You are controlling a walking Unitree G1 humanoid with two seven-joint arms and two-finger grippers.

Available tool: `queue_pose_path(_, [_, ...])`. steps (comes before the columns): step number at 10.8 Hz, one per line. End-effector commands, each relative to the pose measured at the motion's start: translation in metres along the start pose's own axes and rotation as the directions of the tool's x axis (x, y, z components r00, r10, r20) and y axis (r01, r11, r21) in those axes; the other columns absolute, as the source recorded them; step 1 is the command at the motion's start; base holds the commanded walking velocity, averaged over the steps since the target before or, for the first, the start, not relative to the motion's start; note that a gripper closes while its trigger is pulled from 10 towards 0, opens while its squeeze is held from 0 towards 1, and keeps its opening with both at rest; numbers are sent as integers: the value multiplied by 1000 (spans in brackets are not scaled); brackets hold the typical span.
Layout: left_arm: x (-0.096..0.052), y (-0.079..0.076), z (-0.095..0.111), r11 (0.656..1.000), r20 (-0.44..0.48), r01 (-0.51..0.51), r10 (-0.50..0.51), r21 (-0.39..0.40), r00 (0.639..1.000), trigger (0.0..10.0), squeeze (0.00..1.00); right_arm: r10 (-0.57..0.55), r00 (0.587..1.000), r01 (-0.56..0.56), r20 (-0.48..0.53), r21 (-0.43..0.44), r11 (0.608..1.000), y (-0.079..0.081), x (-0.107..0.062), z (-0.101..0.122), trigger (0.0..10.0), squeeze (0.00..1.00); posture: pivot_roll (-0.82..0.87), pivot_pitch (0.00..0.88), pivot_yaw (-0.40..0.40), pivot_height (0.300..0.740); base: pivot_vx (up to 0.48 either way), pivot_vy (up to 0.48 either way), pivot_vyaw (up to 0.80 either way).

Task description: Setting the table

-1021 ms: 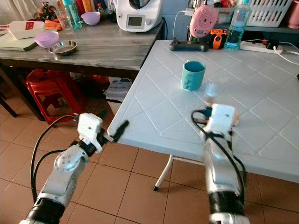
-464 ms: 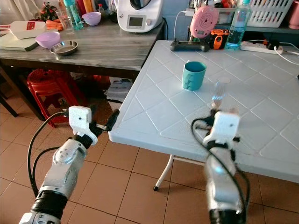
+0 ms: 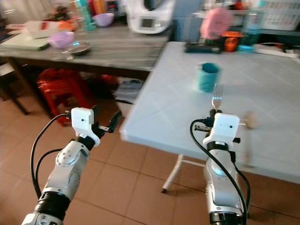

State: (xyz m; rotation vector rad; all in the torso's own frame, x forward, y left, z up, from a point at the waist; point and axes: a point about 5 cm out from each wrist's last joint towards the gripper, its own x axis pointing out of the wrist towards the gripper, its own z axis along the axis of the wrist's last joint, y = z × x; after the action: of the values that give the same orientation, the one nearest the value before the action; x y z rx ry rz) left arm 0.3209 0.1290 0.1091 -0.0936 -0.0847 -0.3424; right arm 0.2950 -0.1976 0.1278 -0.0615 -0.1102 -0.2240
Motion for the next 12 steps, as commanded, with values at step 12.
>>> queue_pose_path(12, [0,5,-1,999,2,-8,8,35,1000,10000,0,-3,1000,2,19,13,1000,1,6,7,10000,0,44,3,97,740,0,410,-170])
